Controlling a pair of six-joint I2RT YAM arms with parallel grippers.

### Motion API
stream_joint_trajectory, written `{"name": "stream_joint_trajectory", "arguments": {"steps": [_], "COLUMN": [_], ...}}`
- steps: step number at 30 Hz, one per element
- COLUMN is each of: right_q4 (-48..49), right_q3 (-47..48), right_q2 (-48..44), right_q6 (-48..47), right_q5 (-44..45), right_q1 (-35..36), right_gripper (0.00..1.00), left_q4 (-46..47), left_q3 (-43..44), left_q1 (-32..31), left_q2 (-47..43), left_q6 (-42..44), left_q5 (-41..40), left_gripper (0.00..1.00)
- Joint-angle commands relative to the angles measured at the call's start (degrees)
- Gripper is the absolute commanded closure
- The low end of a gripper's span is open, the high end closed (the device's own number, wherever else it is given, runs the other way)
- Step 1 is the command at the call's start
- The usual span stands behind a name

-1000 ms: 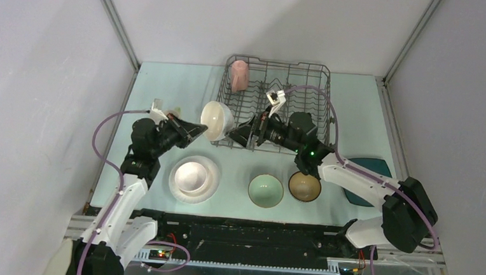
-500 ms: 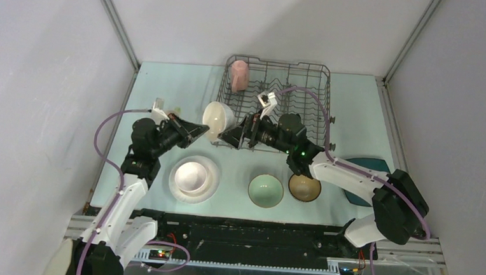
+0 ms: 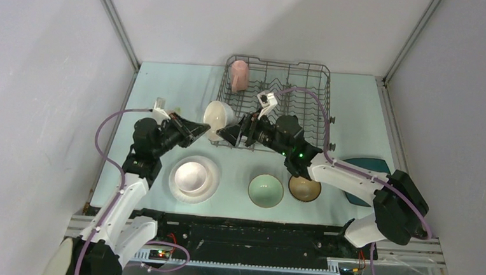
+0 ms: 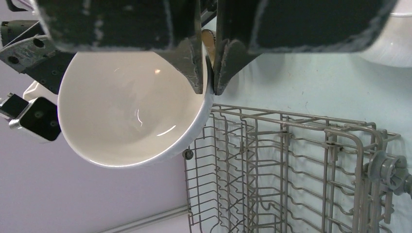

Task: Load the mixed dishes into the dish rack

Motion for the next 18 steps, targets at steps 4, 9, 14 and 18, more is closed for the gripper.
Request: {"name": "stream_joint_trajectory", "arguments": {"steps": [4, 9, 14, 18], "right_q4": [-2.15, -3.68, -6.9, -10.28], "right_q3": [2.47, 2.47, 2.47, 2.52], "right_q2": [-3.17, -3.45, -4.3, -5.94], "right_q6": [-2.38, -1.54, -1.89, -4.54], "right_q5": [6.38, 3.38, 2.62, 3.7], "right_q1": [-1.13, -5.16, -8.69, -12.62], "right_gripper": [1.0, 1.0, 1.0, 1.0], "left_q4": [6.37, 6.47, 6.64, 4.63], "left_q3": [1.06, 0.8, 0.62, 1.83], "left_q1": [-1.35, -1.35, -1.4, -1.37], "left_q2": [0.53, 2.73, 3.69, 3.88], "left_q6": [0.16, 1.33, 2.11, 4.34], "left_q5": [1.26, 1.82, 1.69, 1.36], "left_gripper": [0.78, 0.72, 0.61, 0.52]}}
